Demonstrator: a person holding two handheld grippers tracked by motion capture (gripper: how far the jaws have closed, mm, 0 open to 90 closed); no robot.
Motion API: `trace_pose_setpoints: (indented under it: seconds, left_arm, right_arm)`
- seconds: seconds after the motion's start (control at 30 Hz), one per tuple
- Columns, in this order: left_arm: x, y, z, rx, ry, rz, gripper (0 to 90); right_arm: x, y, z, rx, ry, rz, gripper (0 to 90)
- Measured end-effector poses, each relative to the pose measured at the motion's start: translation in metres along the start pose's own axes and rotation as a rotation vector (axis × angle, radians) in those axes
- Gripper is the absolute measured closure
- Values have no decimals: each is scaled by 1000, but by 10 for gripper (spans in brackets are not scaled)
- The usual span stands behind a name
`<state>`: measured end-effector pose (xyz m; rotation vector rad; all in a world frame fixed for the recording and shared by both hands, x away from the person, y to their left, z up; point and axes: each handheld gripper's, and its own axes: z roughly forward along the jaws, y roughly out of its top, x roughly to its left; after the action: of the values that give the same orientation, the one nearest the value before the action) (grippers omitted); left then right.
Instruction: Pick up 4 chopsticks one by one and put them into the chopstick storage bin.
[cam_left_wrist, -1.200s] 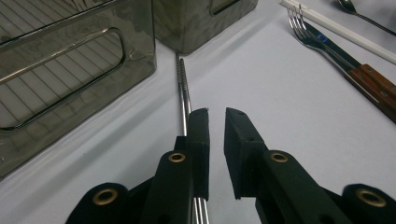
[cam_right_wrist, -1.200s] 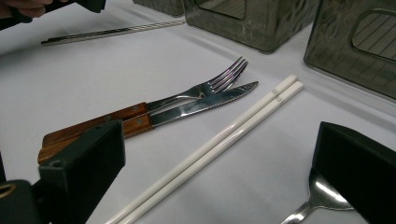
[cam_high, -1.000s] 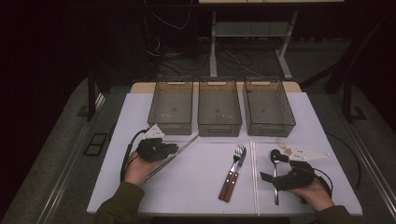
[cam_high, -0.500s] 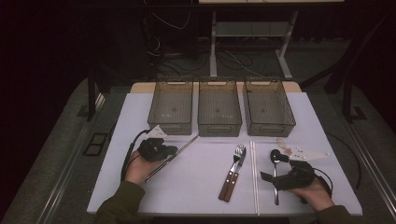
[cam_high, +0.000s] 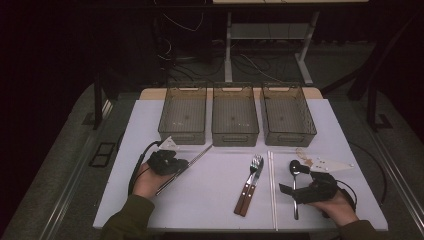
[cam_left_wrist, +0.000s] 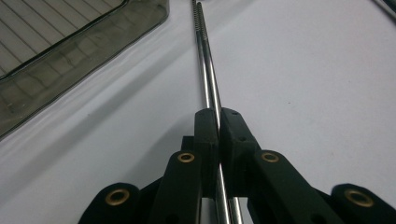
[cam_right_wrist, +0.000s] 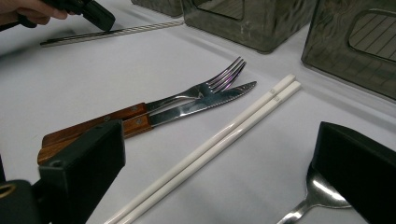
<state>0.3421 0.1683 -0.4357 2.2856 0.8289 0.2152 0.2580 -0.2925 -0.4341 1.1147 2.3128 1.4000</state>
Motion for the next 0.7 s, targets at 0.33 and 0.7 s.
trace_pose_setpoints:
  seconds: [0.33,0.7]
  left_arm:
    - [0,-2,0,13,2,-8,834]
    - [0,-3,3,27,10,-3,806]
  right_arm:
    - [0,0,0,0,1,0,27]
    - [0,0,0,0,1,0,27]
